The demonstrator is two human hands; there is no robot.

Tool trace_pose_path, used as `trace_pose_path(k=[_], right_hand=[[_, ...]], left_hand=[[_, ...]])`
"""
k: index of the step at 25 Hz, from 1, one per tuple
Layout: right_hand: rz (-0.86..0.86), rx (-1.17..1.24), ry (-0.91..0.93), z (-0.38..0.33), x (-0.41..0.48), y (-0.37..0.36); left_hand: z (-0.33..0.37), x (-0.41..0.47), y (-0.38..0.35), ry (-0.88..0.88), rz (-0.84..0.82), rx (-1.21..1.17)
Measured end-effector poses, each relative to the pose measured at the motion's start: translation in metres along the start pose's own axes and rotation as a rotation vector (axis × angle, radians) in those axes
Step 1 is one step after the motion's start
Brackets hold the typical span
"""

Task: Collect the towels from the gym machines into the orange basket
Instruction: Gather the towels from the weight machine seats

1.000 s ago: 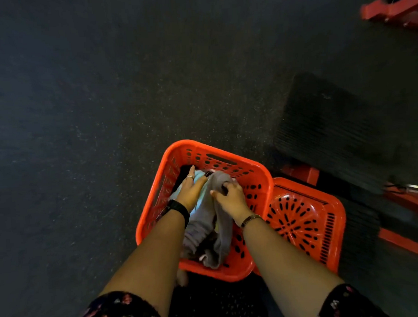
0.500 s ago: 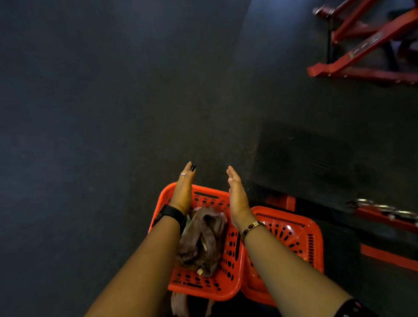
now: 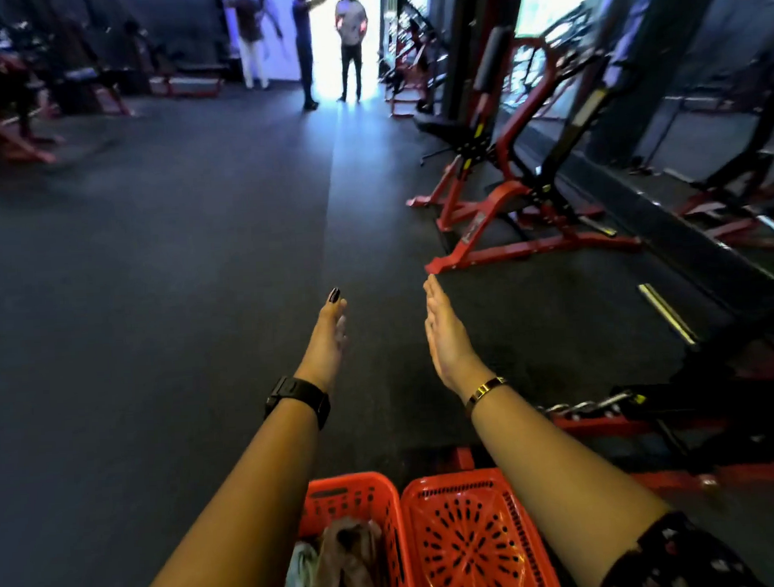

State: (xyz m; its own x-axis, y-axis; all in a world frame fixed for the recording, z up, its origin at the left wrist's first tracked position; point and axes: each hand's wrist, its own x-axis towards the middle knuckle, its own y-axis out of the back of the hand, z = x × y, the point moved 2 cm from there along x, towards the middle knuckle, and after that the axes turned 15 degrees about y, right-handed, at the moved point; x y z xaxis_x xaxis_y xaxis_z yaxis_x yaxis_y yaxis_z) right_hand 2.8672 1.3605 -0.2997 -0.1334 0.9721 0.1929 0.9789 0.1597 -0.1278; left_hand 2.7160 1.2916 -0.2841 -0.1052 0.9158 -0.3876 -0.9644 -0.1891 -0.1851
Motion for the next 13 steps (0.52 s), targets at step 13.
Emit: trace_pose_path(k=[13], right_hand=[[0.656,-0.073,0.297,-0.126,-0.18,0.14]], left_hand=[[0.009,-0.091,-0.196,-0.067,-0.601,0.132]])
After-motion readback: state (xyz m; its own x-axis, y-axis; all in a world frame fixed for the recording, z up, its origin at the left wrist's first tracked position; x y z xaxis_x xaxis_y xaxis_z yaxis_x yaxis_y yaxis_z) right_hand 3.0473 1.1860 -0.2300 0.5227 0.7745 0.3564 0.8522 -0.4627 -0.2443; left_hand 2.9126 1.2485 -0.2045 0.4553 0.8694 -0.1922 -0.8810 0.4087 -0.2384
